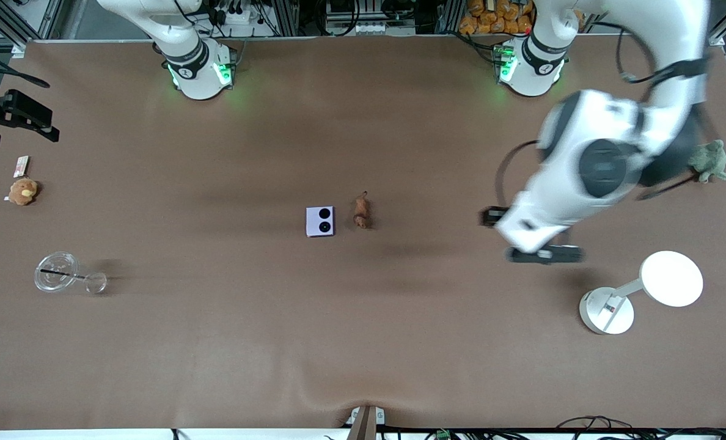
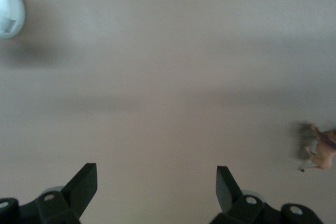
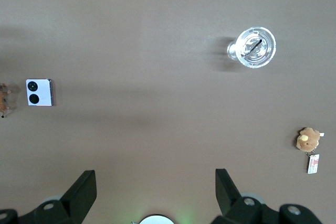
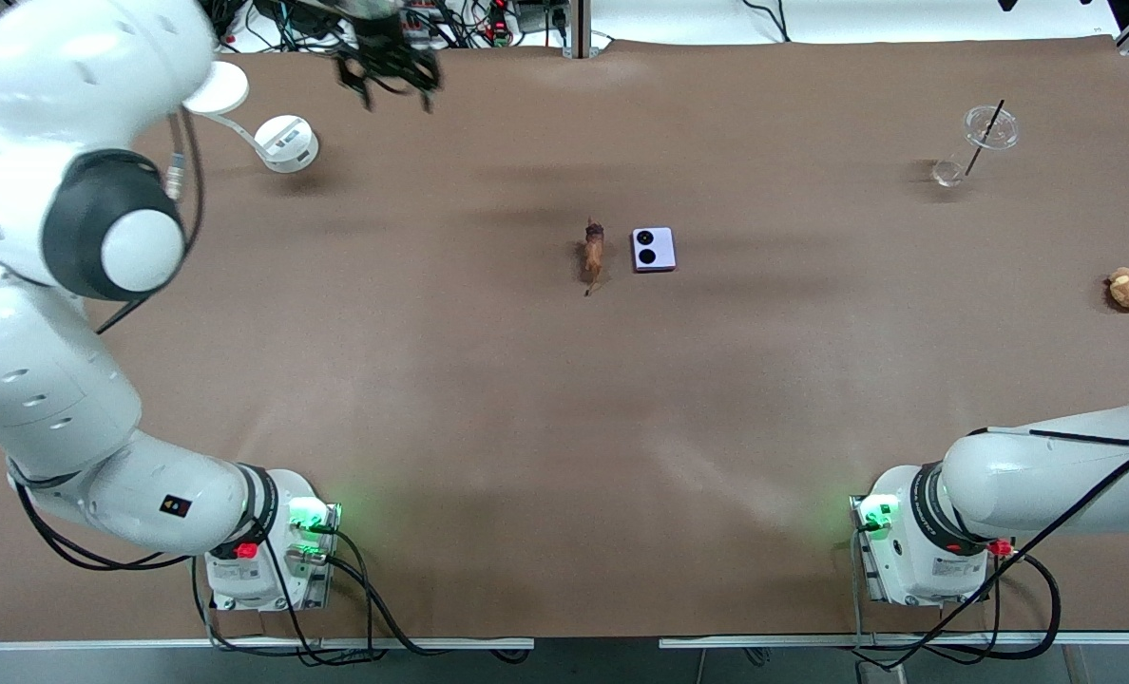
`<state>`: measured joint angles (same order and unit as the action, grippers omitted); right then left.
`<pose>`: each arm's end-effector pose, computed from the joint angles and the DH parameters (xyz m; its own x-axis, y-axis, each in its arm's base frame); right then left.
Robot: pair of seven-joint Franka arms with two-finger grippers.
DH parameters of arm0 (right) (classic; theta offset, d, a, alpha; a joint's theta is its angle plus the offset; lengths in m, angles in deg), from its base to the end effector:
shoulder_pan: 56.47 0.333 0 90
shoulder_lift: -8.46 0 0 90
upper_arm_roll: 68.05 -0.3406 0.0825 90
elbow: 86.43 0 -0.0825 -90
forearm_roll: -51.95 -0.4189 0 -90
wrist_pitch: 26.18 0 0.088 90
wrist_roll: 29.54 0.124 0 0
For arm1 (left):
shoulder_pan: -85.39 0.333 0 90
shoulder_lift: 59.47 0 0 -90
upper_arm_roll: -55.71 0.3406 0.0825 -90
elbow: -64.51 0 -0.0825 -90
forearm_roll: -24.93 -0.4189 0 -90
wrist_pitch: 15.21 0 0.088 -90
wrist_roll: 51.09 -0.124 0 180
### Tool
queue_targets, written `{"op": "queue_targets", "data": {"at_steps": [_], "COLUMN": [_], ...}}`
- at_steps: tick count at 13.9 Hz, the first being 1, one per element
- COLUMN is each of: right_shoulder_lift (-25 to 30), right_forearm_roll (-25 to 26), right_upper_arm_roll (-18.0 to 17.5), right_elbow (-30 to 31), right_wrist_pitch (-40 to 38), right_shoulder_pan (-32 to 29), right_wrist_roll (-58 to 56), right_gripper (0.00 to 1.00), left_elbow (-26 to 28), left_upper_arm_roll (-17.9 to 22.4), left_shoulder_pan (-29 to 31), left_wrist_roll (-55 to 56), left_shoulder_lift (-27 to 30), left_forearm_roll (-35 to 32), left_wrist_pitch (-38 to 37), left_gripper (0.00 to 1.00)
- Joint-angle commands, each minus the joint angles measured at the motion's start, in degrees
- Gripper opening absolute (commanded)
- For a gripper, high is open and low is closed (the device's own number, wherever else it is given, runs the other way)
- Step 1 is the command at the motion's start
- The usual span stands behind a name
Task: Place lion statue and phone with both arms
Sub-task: 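Reach the left gripper down over the brown lion statue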
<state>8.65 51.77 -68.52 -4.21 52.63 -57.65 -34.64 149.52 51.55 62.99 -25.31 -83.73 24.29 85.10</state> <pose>0.5656 -0.0066 0.6849 0.9955 0.0772 -0.0557 0.0768 -0.9970 -0.0081 0.6345 -0.3081 0.4137 0.9890 -0.0086 -0.1476 -0.0161 -0.9986 -0.0499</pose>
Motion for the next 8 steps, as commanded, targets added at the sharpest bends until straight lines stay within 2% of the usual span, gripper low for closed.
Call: {"op": "queue_targets", "data": {"at_steps": [1, 4, 8], "right_shoulder_lift": [-0.6, -0.6, -0.6], "right_forearm_roll": [0.4, 0.4, 0.3], "right_upper_arm_roll": [0.0, 0.0, 0.0], "right_elbow": [-1.3, -1.2, -1.1], "right_wrist_pitch": [-1.0, -1.2, -1.6], "right_shoulder_pan": [-0.1, -0.2, -0.7], "right_wrist_roll": [-0.8, -0.8, -0.9], "right_gripper": [1.00, 1.00, 1.00], "left_elbow": [-2.0, -2.6, -2.9], "left_upper_arm_roll": [0.7, 0.6, 0.6], "left_shoulder_pan": [-6.1, -9.5, -16.9], "left_wrist_roll": [8.5, 12.9, 19.4], "left_shoulder_lift": [-5.5, -9.7, -13.4], "left_forearm_roll": [-0.1, 0.5, 0.6], "left_wrist_pitch": [2.0, 6.0, 14.1], "left_gripper": [1.00, 1.00, 1.00]}}
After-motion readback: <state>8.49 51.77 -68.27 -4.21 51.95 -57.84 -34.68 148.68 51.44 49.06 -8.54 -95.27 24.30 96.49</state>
